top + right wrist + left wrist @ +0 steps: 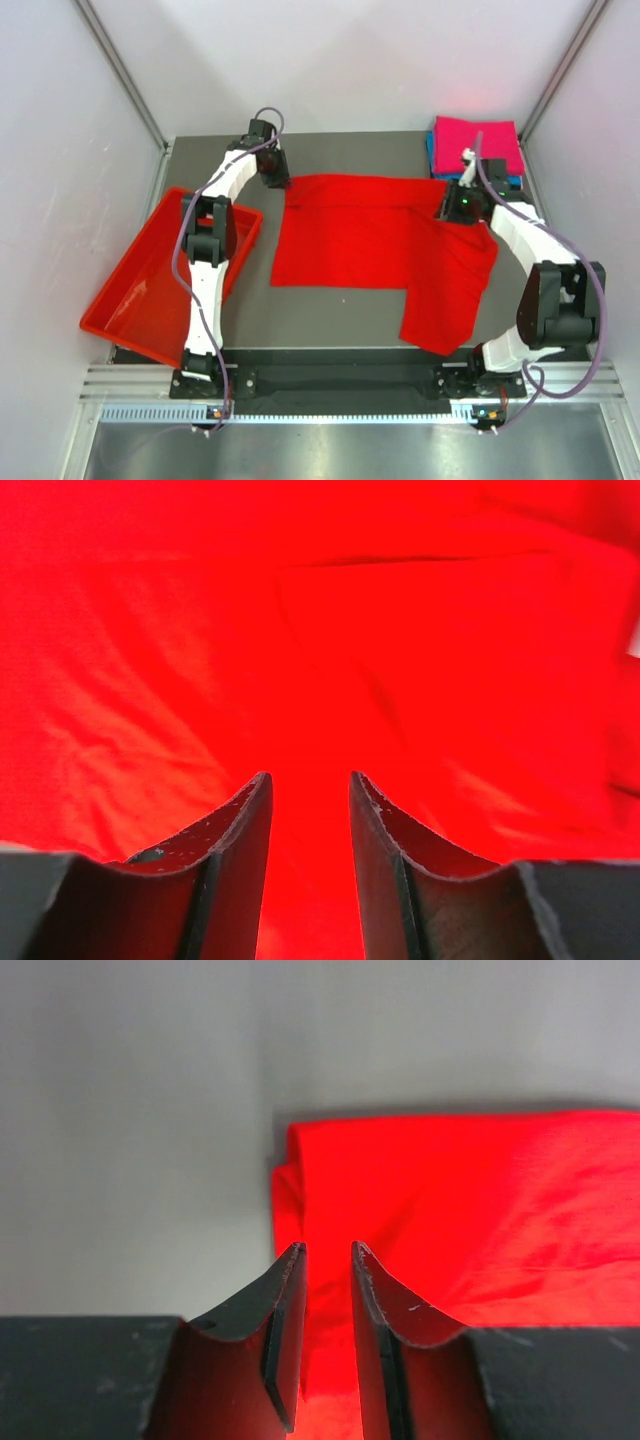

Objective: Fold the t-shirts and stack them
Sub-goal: Fold the tshirt

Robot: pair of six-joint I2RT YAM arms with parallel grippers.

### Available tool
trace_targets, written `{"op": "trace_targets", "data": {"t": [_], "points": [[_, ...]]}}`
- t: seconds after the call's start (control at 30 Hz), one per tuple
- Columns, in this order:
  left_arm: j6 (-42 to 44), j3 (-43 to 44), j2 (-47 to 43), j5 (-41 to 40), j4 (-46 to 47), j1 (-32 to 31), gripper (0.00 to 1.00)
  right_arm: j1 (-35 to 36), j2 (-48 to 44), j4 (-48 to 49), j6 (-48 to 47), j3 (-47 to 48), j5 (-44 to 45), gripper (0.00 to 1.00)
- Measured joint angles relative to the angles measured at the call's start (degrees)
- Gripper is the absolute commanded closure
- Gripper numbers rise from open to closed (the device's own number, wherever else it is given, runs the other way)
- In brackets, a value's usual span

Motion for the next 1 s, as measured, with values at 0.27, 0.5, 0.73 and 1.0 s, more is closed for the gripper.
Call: {"op": "trace_targets", "data": {"t": [0.27, 0.5, 0.73, 1.0], "points": [[-0.6, -0.1, 2.6, 1.3, 0.2, 0.0, 0.70, 7.4, 3.2, 0.7, 1.9, 1.5, 0.3, 0.63], [-1.9, -0.1, 3.1, 2.6, 2.2, 0.2, 0.75, 13.1, 3.7, 5.3, 4.3, -1.4, 0.8, 0.64], [-2.9, -0.1, 3.2, 2.9, 3.2, 0.4, 1.00, 14.3, 6.3, 6.0, 4.9, -2.9, 1.5, 0.65], [-3.8, 1.0, 3.3, 3.0, 4.4, 1.5, 1.00, 14.4, 7.1, 8.0, 4.9, -2.9, 2.3, 0.68]]}}
